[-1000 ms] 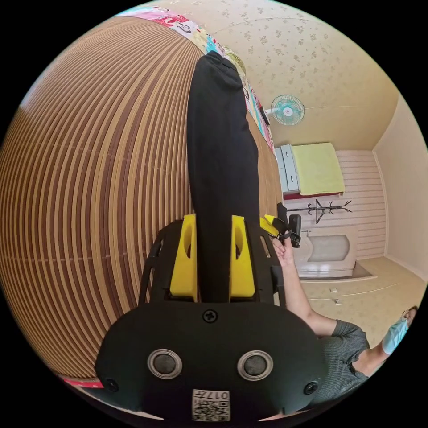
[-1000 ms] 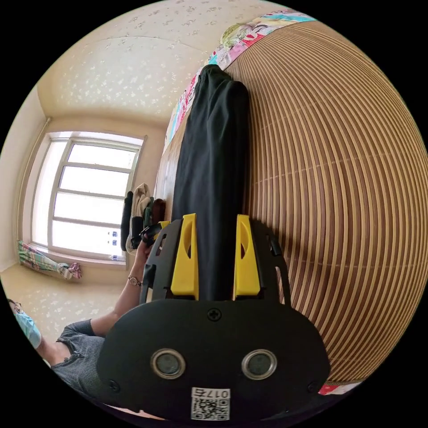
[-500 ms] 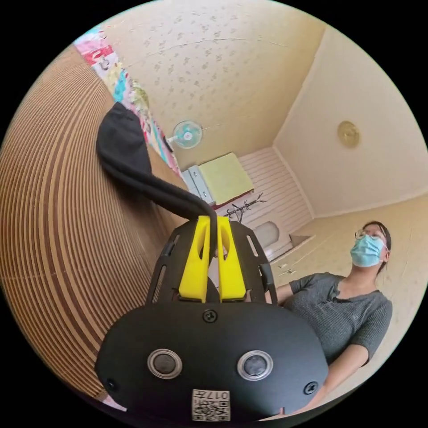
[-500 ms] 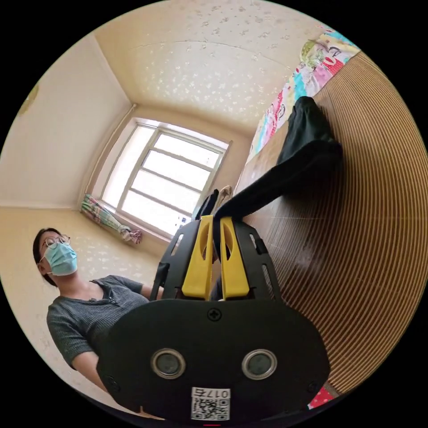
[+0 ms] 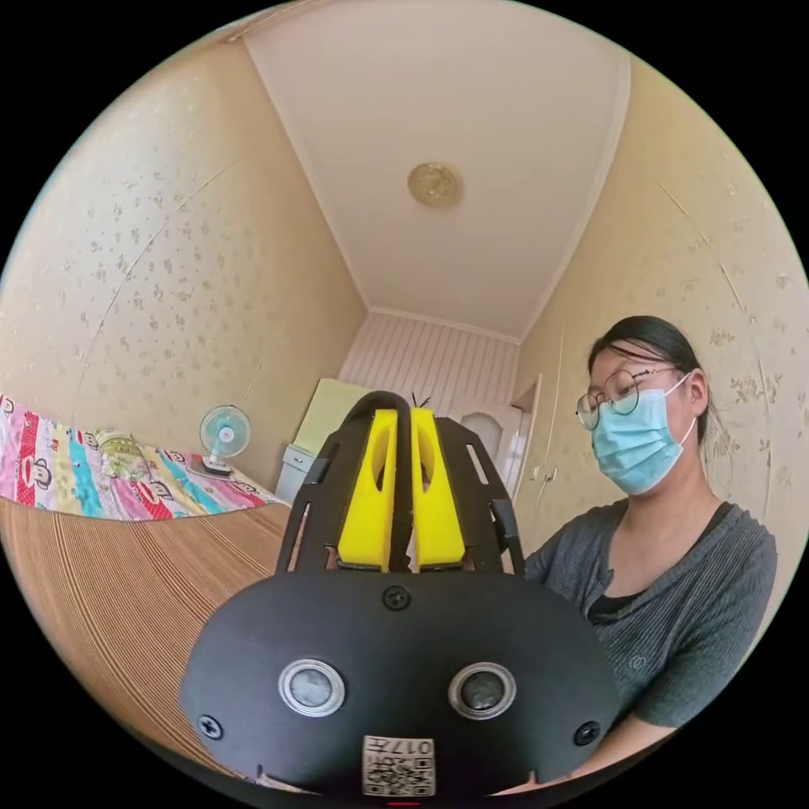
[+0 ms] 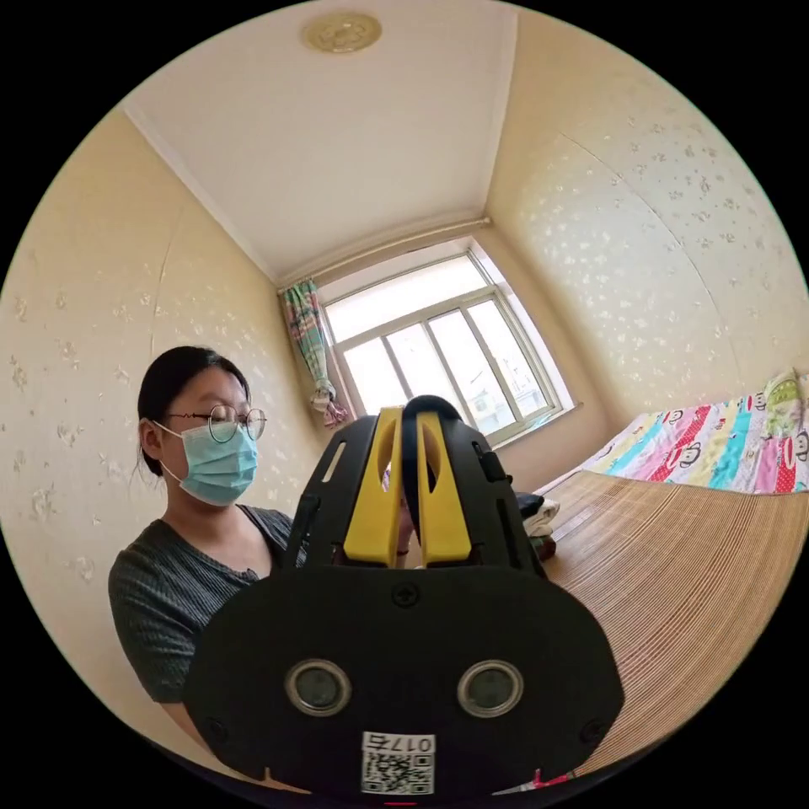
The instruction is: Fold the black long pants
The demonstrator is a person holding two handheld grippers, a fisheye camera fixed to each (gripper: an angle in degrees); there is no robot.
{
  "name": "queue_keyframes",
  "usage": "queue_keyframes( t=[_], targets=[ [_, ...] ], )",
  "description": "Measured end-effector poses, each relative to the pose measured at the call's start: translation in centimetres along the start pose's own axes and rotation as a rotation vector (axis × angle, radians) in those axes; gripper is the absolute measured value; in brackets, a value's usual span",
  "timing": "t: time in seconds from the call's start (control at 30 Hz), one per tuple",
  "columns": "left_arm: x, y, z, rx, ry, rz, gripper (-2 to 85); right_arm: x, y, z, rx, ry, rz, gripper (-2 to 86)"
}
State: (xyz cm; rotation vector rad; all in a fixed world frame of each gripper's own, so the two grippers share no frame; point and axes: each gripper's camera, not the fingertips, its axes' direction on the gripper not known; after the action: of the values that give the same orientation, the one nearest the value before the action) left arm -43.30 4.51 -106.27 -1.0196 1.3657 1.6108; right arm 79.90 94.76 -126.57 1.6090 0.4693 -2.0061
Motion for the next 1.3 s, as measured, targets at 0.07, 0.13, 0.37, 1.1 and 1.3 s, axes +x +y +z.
queue_keyframes(
  t=[0.07, 0.13, 0.37, 1.1, 1.3],
  targets=[
    [0.8, -1.0, 0.6, 0.016, -0.035, -0.005, 0.9, -1.9, -2.1, 0.3, 0.025, 0.040, 0.010, 2.0],
    [-0.3, -1.2, 1.3, 0.014, -0.115, -0.057, 0.9, -1.9, -3.1, 0.5, 0.020, 0.106, 0.035, 2.0],
    [-14.0, 1.1, 4.2, -0.074, -0.349, -0.292, 1.1, 10.2, -3.4, 2.3, -0.077, 0.445, 0.157, 1.9],
    [-16.5, 39.5, -3.7, -0.678, -0.401, -0.934, 10.3, 14.1, 36.2, -5.2, -0.342, 0.589, 0.952, 8.6],
    [-24.2, 38.2, -2.6, -0.666, -0.472, -0.950, 19.9, 18.5, 32.9, -7.6, -0.256, 0.599, 0.945, 15.5]
  ],
)
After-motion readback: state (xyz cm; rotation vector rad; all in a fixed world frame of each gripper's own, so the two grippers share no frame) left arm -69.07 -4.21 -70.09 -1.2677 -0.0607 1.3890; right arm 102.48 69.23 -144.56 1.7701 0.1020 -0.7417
